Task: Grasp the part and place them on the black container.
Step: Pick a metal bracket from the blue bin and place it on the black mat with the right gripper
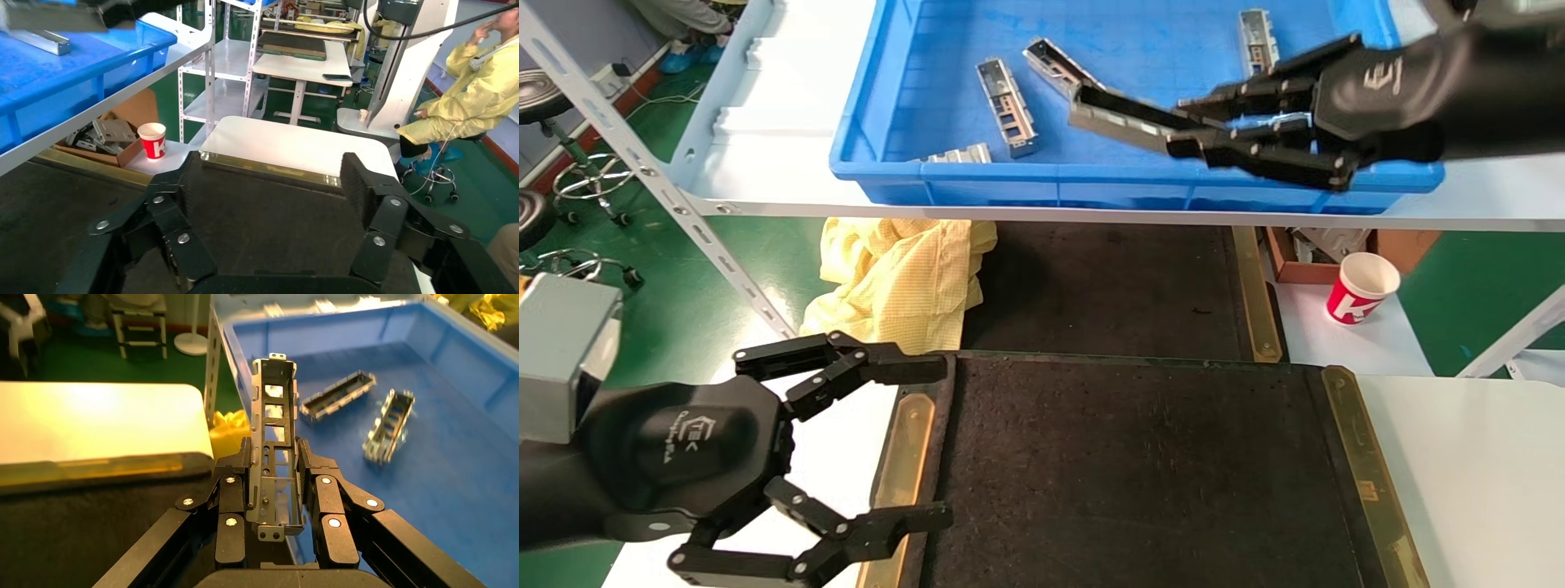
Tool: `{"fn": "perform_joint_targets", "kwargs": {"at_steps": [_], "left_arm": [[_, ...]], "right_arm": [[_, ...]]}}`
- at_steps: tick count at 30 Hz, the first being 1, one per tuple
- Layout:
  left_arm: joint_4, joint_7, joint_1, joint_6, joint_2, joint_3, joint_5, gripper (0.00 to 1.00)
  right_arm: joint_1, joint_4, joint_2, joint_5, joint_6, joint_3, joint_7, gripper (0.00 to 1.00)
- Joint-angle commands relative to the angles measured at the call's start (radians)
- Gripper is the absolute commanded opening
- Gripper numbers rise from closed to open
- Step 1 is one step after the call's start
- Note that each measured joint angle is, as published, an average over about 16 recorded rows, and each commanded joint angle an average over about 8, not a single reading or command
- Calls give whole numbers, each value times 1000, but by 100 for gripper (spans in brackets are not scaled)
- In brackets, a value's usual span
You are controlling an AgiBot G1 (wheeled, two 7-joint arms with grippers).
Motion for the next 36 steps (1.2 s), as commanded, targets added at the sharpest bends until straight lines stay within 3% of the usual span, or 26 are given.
{"fn": "perform_joint_targets", "kwargs": {"at_steps": [1, 10, 16, 23, 36], "left_arm": [[0, 0, 0, 0, 0, 0, 0, 100], [0, 0, 0, 0, 0, 0, 0, 100], [0, 0, 0, 0, 0, 0, 0, 100], [0, 0, 0, 0, 0, 0, 0, 100], [0, 0, 0, 0, 0, 0, 0, 100]], "right_arm": [[-25, 36, 22, 12, -3, -13, 6, 0], [-177, 398, 175, 241, 5, -156, 127, 0], [-231, 496, 195, 319, 13, -268, 133, 0], [-269, 424, 112, 301, 25, -380, -4, 0], [-353, 78, -145, 261, 95, -450, -275, 0]]}}
